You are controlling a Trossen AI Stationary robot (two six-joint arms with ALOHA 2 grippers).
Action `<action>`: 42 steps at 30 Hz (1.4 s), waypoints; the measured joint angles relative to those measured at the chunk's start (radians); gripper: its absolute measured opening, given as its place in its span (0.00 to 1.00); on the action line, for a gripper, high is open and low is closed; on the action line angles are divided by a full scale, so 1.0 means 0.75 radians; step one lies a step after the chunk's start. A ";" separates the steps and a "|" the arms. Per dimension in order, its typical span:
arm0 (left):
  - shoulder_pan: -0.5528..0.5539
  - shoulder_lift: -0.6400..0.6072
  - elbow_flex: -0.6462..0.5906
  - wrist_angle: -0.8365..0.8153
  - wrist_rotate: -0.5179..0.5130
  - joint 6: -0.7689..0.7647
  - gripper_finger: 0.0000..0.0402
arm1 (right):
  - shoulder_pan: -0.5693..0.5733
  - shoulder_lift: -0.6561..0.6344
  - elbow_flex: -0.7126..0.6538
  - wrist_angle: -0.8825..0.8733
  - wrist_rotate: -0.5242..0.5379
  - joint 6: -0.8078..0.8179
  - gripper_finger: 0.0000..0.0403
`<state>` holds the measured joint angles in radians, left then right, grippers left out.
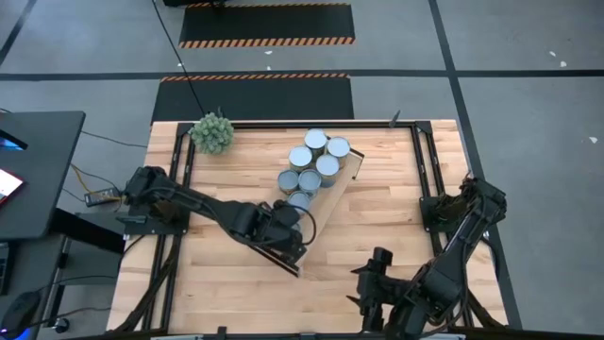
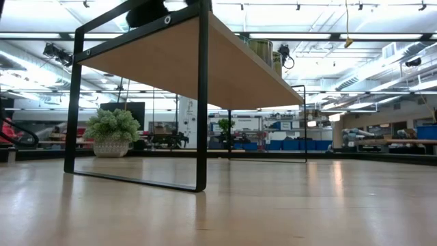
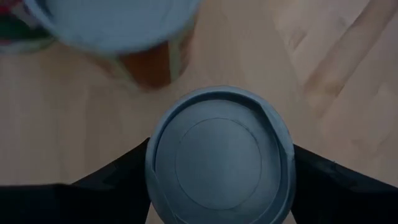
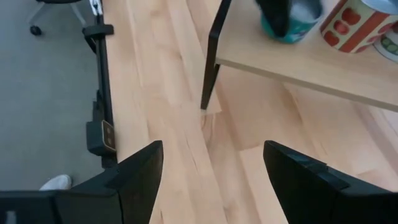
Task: Pick and place cans onto a shelf
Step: Put the canned tuna on the shelf, then return to Home Position
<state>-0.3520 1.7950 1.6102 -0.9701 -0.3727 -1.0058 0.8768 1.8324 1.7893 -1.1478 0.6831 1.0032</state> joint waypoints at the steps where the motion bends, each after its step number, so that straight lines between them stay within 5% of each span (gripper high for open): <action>1: -0.003 0.000 -0.010 -0.005 -0.006 0.000 0.72 | 0.000 -0.005 0.000 0.001 0.004 0.000 0.70; 7: -0.027 -0.005 -0.071 0.070 -0.058 0.007 0.73 | -0.002 -0.007 0.003 -0.002 0.008 -0.011 0.70; 16: -0.046 -0.006 -0.075 0.104 -0.134 0.042 0.88 | -0.001 -0.007 0.004 0.001 0.007 -0.011 0.70; 26: -0.042 -0.007 0.008 0.088 -0.141 0.248 0.87 | -0.001 -0.007 0.004 0.003 0.006 -0.010 0.70; 36: -0.044 -0.008 0.179 -0.172 -0.145 0.380 0.87 | 0.007 -0.062 0.004 -0.017 -0.023 -0.006 0.70; 42: -0.087 -0.074 0.199 -0.147 -0.327 0.352 0.82 | 0.063 -0.161 0.004 -0.078 0.109 0.009 0.67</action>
<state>-0.4170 1.7398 1.7596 -1.0802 -0.6180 -0.7420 0.9241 1.7113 1.7924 -1.2060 0.7649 1.0100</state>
